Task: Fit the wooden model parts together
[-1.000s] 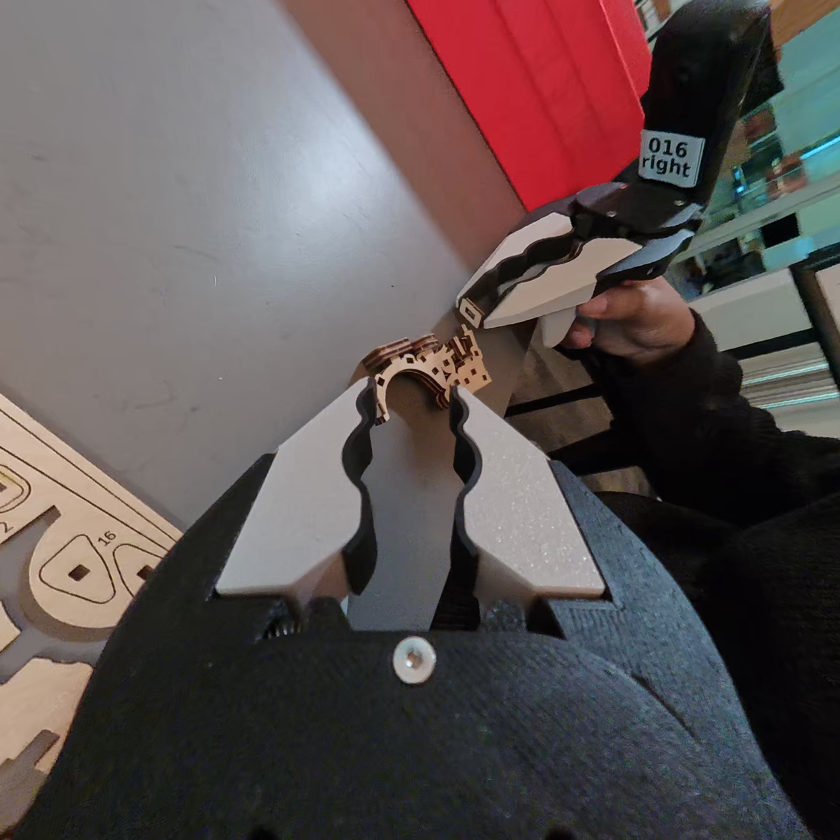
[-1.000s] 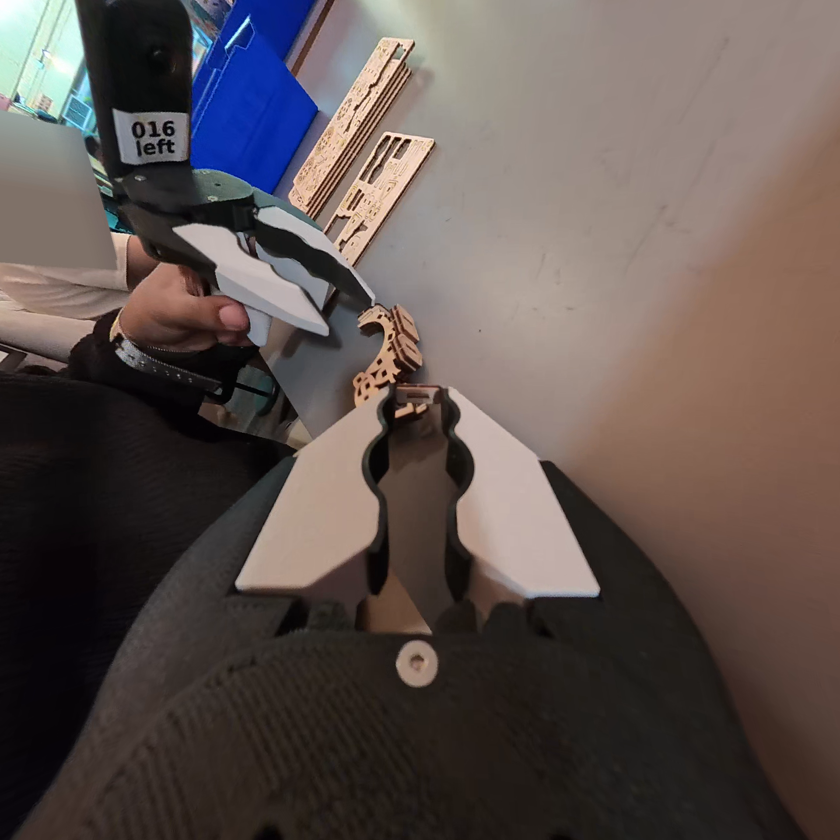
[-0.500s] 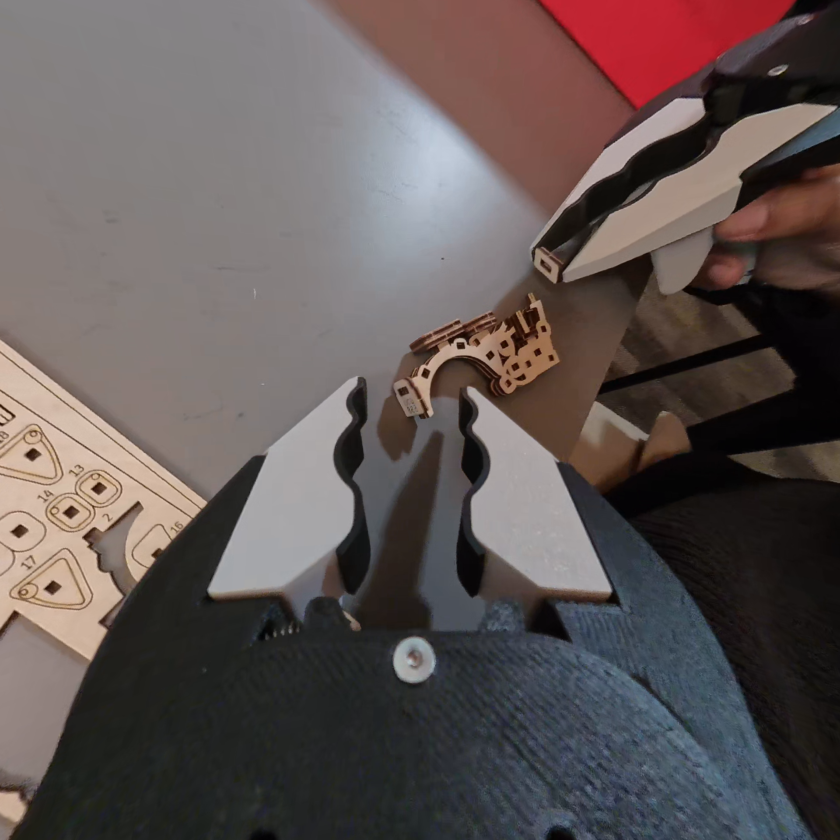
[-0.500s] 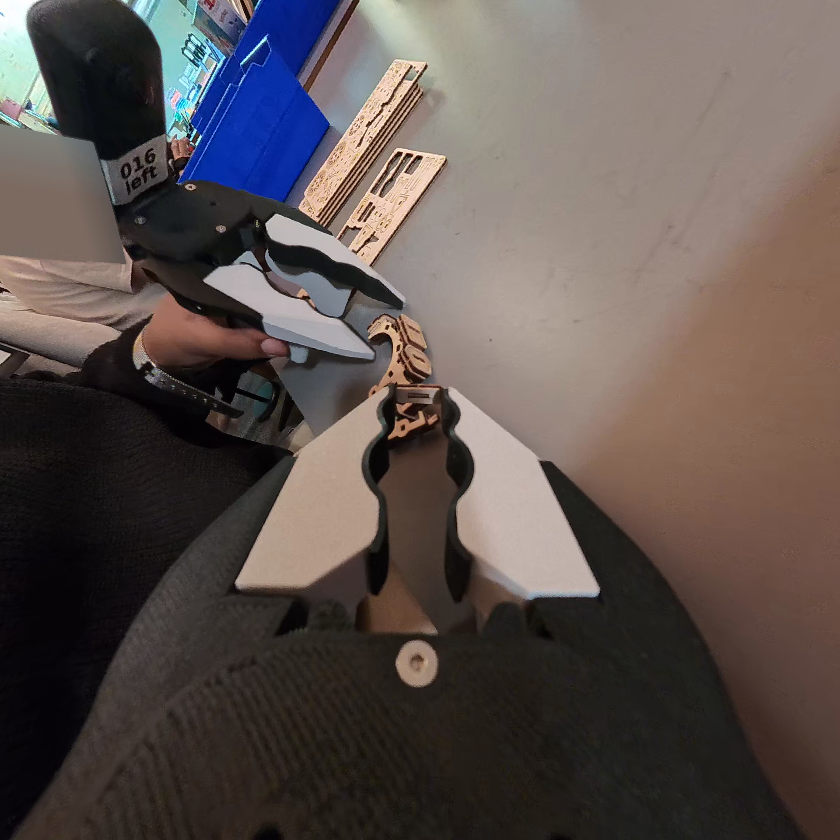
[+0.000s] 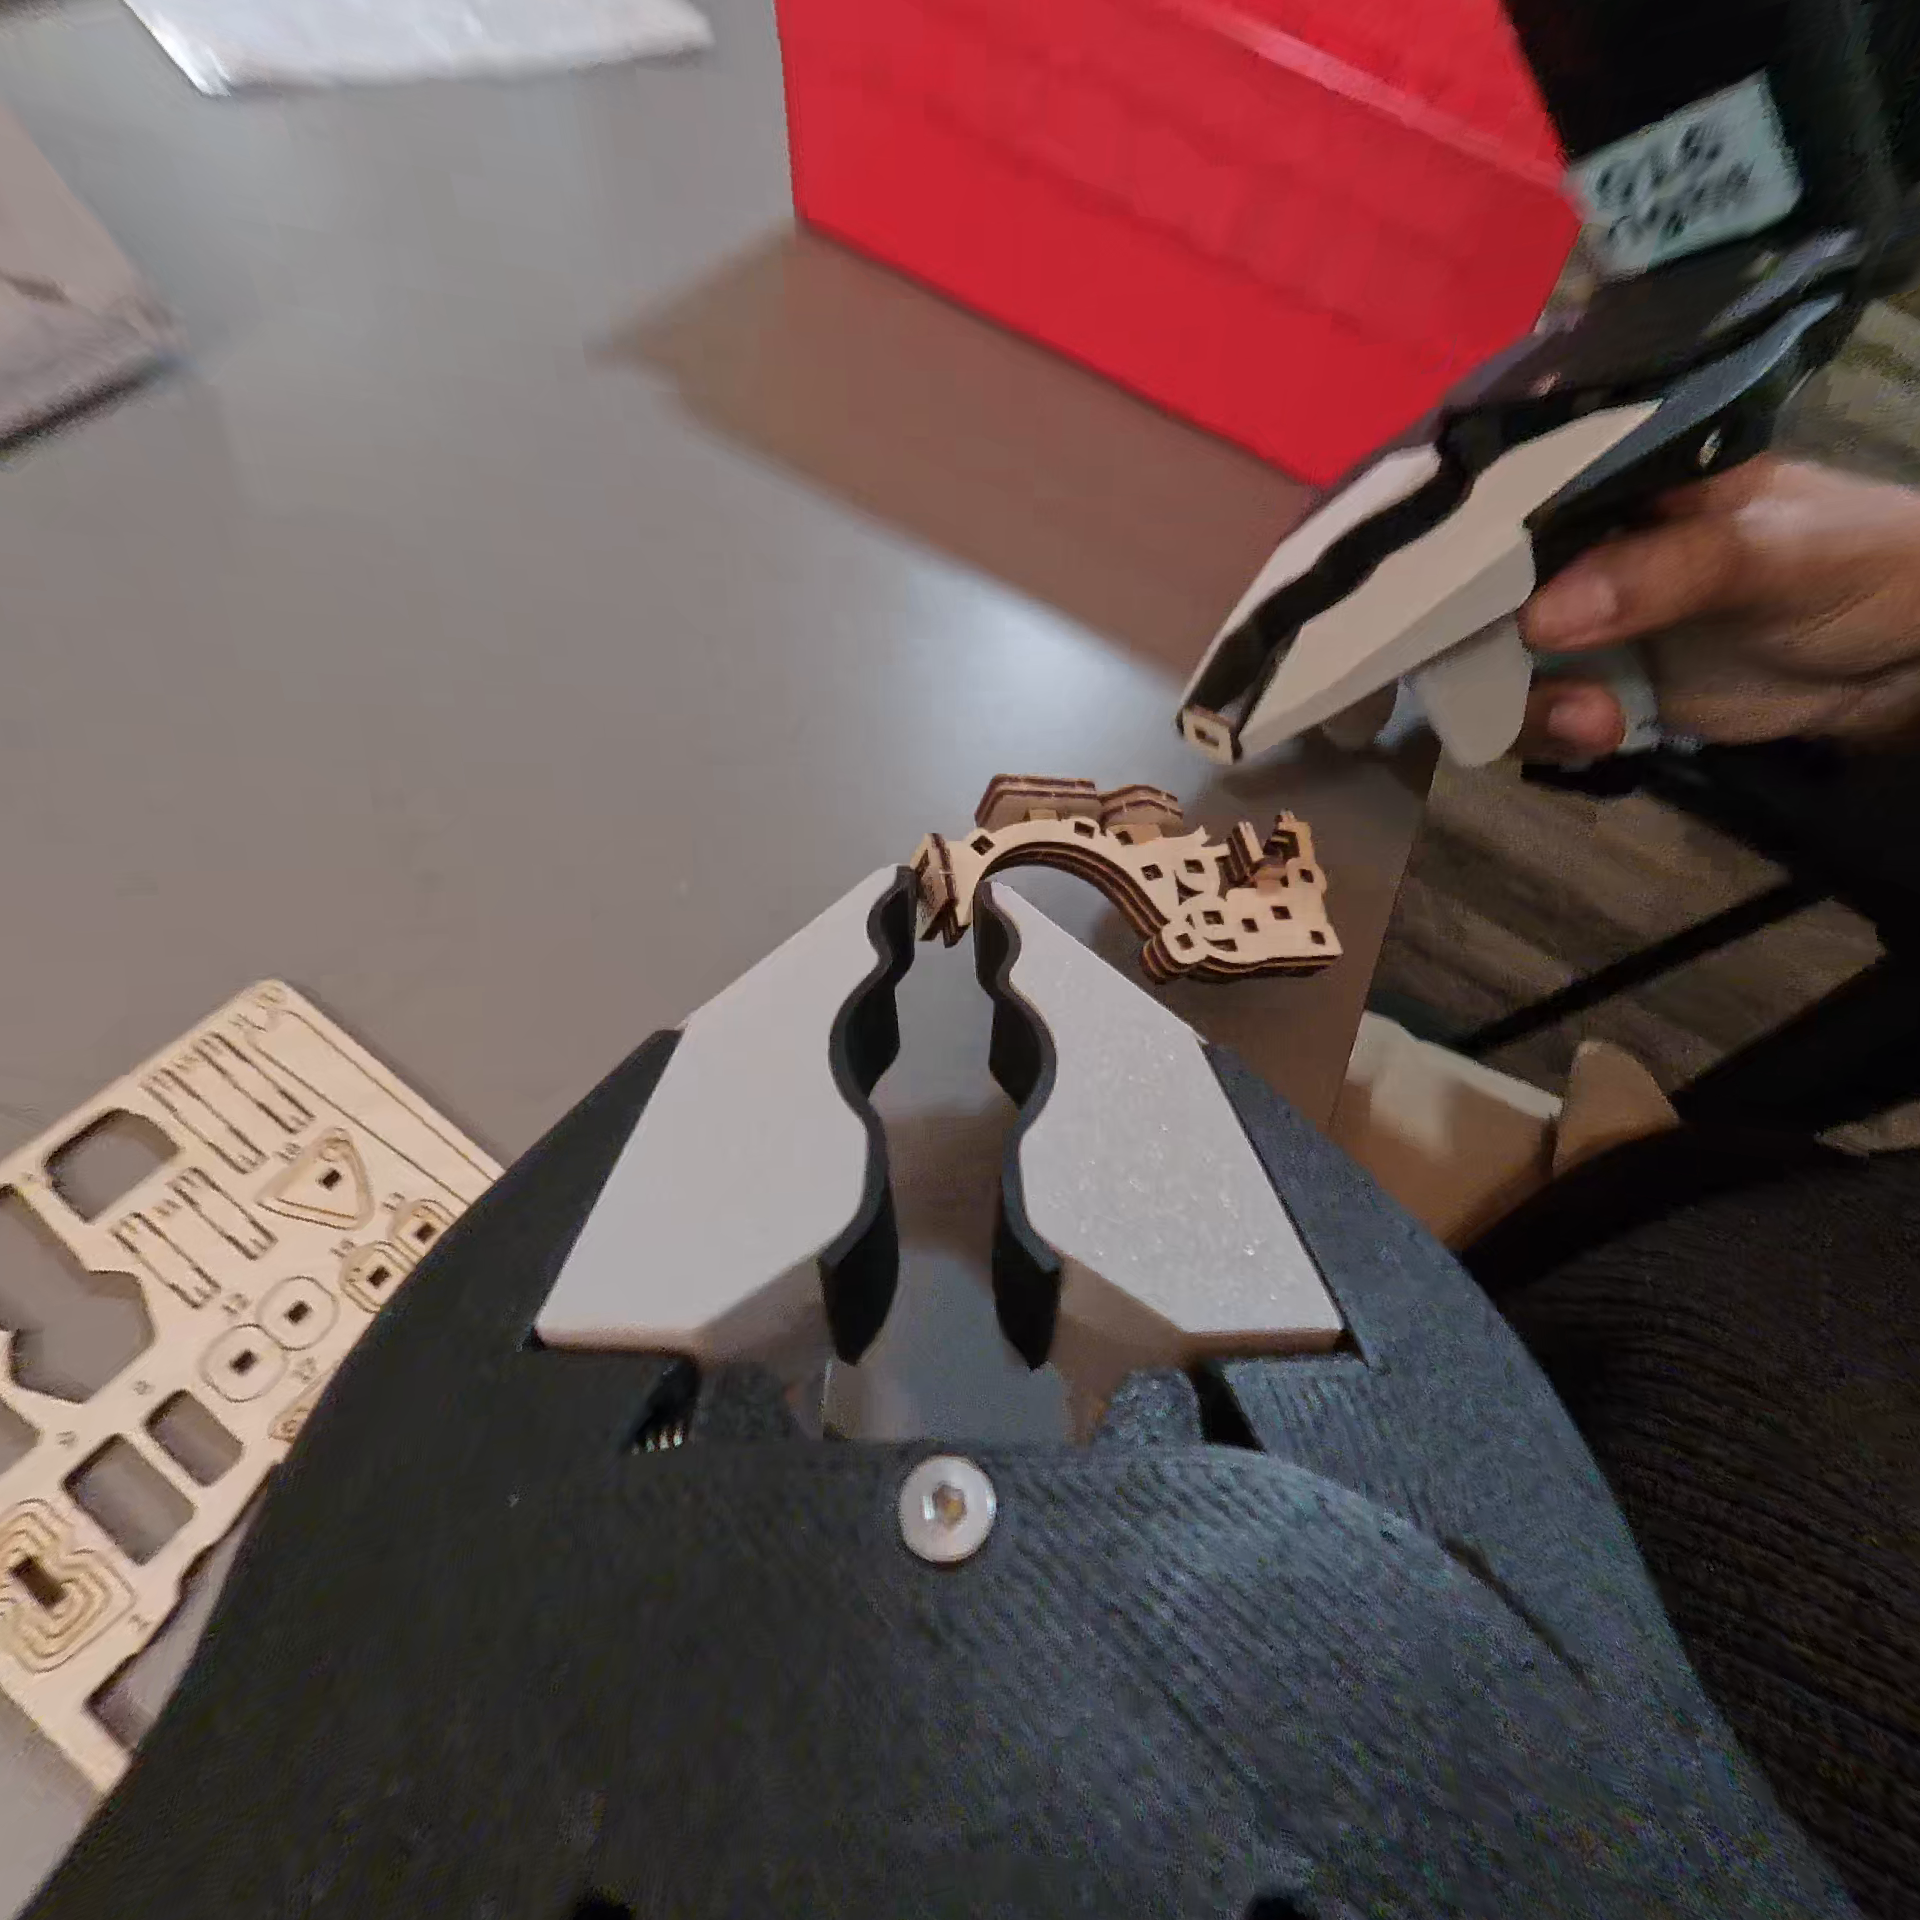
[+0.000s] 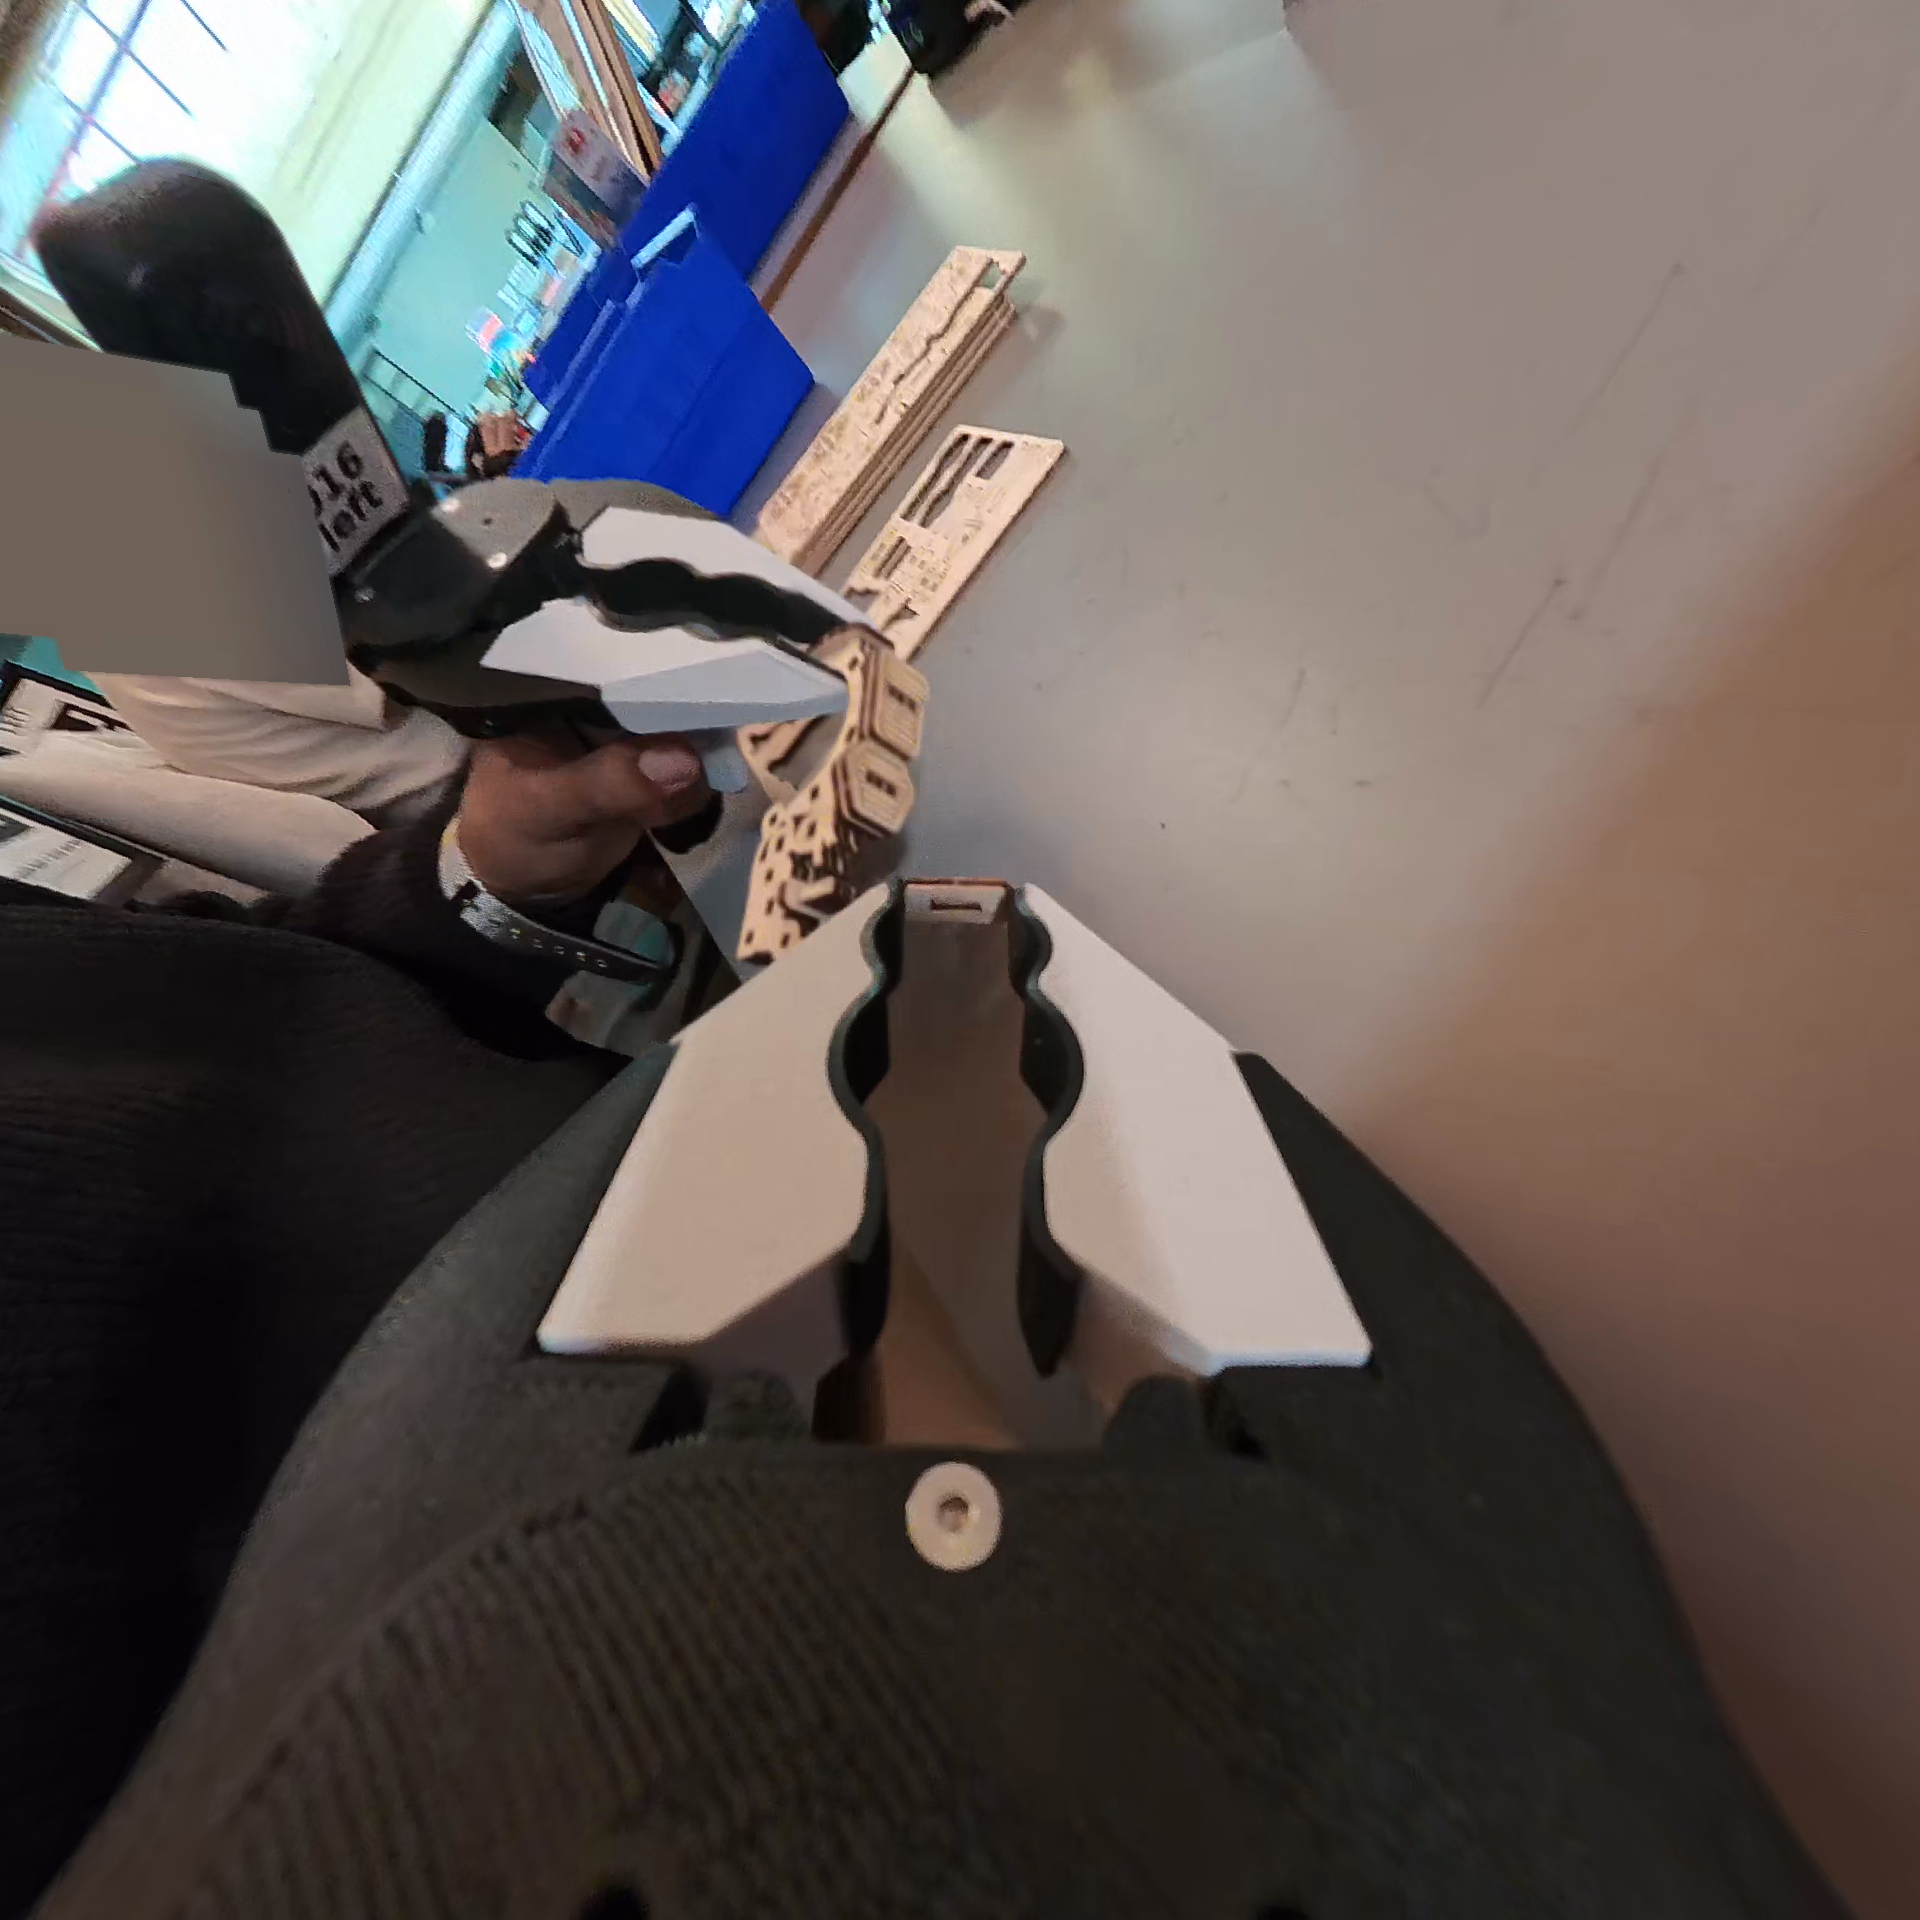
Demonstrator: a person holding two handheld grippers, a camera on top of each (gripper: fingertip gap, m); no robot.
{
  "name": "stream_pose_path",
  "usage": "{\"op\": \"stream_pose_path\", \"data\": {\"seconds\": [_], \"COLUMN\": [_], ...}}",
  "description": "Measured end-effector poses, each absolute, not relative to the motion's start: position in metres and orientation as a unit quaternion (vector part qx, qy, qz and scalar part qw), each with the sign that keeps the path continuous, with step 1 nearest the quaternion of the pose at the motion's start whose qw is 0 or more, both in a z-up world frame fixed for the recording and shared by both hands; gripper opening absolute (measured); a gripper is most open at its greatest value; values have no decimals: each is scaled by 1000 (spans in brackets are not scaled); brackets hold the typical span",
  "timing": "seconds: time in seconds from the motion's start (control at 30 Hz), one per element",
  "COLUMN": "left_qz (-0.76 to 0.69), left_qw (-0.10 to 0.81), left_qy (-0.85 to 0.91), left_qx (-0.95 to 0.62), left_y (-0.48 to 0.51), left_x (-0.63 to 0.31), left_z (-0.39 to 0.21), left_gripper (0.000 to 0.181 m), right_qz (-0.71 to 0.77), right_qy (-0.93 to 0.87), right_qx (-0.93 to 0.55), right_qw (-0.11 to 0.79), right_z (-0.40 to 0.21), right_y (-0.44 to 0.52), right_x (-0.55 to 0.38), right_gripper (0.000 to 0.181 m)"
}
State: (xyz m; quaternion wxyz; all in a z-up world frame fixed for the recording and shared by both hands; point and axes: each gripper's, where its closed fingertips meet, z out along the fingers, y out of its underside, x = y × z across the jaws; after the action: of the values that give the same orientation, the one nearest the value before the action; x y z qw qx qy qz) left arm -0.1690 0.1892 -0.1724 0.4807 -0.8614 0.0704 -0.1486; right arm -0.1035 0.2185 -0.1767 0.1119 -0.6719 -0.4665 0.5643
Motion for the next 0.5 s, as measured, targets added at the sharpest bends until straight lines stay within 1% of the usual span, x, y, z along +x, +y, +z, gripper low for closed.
{"op": "stream_pose_path", "data": {"seconds": [0.03, 0.17, 0.33, 0.43, 0.5], "left_qz": [-147, -108, -86, -86, -82], "left_qw": [501, 550, 564, 566, 563], "left_qy": [70, 64, 50, 45, 46], "left_qx": [-850, -826, -819, -819, -821], "left_y": [190, 188, 188, 188, 188], "left_x": [-172, -189, -202, -203, -203], "left_z": [-164, -144, -138, -138, -139], "left_gripper": [9, 9, 9, 9, 9], "right_qz": [576, 653, 757, 759, 712], "right_qy": [-459, -403, -344, -358, -389], "right_qx": [-668, -634, -553, -543, -582], "right_qw": [110, 91, 50, 30, 53], "right_z": [-173, -146, -105, -104, -122], "right_y": [218, 218, 206, 188, 185], "right_x": [-104, -104, -102, -108, -114], "right_gripper": [19, 19, 18, 19, 19]}}
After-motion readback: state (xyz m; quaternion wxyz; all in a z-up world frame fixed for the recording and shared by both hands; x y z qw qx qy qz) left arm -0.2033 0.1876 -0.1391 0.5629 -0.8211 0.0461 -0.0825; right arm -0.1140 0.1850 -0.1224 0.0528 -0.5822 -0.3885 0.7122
